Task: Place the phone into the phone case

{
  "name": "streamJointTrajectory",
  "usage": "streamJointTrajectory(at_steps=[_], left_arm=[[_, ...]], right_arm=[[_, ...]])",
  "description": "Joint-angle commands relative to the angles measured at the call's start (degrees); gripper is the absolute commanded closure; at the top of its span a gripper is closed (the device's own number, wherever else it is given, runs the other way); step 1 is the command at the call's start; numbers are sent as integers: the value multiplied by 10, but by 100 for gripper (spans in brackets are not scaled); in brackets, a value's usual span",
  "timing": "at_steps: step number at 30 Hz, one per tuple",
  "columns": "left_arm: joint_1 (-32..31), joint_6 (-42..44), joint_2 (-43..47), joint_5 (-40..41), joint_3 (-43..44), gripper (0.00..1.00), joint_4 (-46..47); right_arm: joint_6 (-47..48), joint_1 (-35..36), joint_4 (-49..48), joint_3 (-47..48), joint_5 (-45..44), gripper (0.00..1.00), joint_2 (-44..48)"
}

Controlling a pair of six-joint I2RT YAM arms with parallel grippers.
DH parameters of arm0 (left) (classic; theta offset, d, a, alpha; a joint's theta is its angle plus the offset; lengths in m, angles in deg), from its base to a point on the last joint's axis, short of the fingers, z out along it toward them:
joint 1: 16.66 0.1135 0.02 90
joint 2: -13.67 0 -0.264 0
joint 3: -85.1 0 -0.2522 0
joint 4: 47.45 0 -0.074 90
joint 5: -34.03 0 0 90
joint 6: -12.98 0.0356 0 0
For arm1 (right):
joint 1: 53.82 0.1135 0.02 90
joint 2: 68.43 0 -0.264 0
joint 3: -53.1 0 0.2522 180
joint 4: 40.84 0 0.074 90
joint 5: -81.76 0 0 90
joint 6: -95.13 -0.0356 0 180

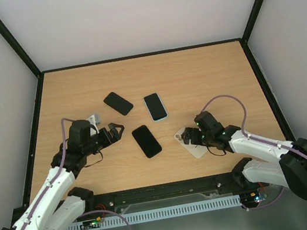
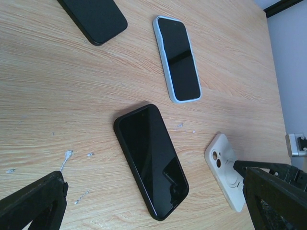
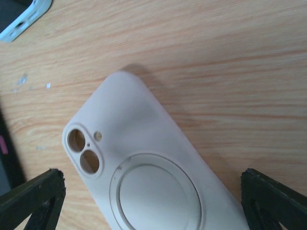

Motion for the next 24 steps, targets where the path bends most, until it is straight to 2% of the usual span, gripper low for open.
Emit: streamJointTrajectory(at_steps=[1,10,19,24], left_arm=[[3,-5,5,-11,-7,1,12],[3,-12,4,-26,-15,1,20],[3,-28,7,-39,-27,1,32],[3,-37,13,-48,-39,1,37]], right_arm=[[-43,37,-3,-17,15,5,19],[-62,111,23,-1,-37,13,-6],[-67,211,67,63,-161,5,-112],[-66,240,73,79,-199,5,-155]])
